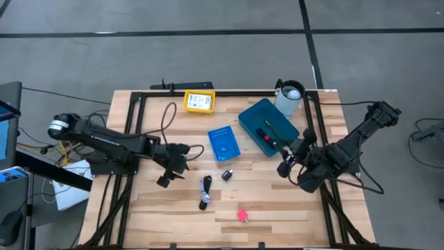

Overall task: Pick and place items into bin
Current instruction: Put the white charger cable into the dark blue bin

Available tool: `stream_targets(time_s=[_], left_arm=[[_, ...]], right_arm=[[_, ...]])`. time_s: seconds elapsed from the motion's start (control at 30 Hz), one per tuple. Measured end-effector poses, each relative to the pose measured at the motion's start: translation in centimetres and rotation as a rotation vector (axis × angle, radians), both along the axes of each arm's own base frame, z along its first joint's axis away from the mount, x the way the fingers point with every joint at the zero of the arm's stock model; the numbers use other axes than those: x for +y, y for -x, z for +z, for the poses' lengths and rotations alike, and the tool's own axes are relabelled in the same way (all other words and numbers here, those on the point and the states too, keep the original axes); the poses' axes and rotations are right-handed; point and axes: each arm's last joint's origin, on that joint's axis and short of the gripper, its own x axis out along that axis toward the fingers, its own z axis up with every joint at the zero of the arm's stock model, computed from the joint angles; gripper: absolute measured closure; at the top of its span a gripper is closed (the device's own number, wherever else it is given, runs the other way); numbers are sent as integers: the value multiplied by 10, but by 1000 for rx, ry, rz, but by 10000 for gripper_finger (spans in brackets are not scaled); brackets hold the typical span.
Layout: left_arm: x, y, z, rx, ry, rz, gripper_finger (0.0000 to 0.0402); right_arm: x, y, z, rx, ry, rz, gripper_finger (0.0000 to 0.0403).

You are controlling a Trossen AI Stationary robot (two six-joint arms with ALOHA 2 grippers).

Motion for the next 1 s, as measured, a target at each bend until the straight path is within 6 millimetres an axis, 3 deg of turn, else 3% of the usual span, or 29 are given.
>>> stream_targets(time_s=[0.3,0.77,1.0], left_arm=[[-19,-14,-15,-38,-106,-47,230],[-31,-32,-37,-85,-225,-166,230],[-36,-47,-37,-89,-247,-221,230]], right_arm=[[2,2,0,17,14,19,310],[2,2,-2,57,-14,44,310],[2,2,-2,59,-13,44,310]])
